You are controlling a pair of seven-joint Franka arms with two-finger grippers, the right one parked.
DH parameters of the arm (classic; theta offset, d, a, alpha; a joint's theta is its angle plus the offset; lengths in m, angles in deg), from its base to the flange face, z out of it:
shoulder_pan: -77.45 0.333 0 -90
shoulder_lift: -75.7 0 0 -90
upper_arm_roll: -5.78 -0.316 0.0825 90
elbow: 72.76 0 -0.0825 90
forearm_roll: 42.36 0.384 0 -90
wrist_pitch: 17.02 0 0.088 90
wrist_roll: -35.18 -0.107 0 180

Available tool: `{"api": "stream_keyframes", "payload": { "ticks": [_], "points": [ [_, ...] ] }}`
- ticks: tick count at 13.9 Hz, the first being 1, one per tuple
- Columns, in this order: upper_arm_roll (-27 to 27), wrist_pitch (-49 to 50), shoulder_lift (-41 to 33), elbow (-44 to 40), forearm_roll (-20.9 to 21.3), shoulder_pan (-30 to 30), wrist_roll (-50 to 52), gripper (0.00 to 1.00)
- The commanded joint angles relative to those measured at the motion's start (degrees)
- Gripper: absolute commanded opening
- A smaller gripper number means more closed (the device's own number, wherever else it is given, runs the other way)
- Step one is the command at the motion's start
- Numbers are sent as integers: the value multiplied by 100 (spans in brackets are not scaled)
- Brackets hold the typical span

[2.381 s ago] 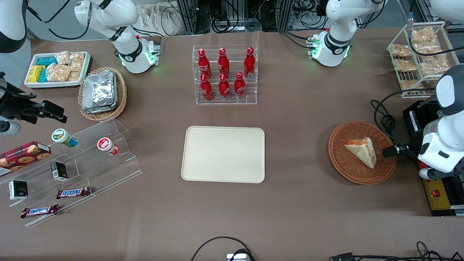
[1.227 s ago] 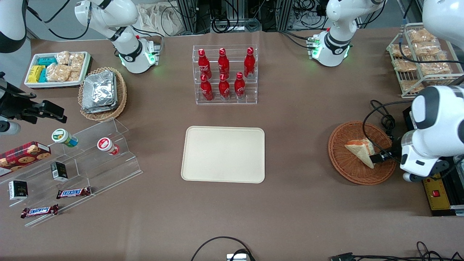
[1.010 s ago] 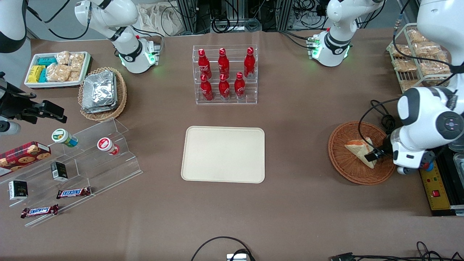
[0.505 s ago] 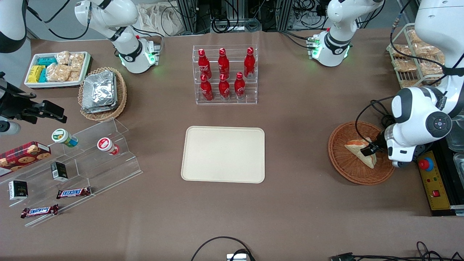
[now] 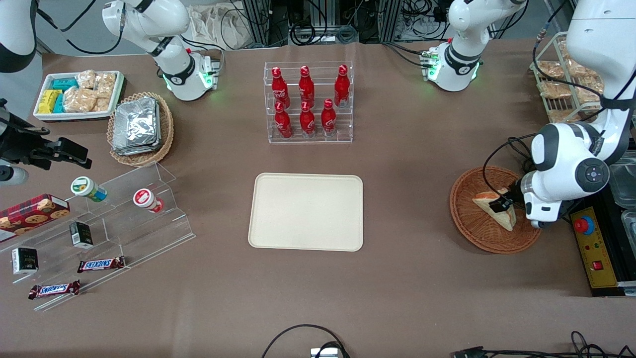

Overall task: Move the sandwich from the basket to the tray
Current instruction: 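Lower the left gripper onto the sandwich and close it around the sandwich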

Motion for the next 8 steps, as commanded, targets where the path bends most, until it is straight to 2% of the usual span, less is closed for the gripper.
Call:
{"api": "stream_keyframes", "payload": {
  "ticks": [1,3,5,8],
  "points": [
    [35,-104,-21,64,-27,49,96,90],
    [35,-95,-38,47,-18,49,88,80],
    [35,-60,-74,-15,8,49,79,57],
    [44,106,-152,-260,26,40,61,9]
  ]
}}
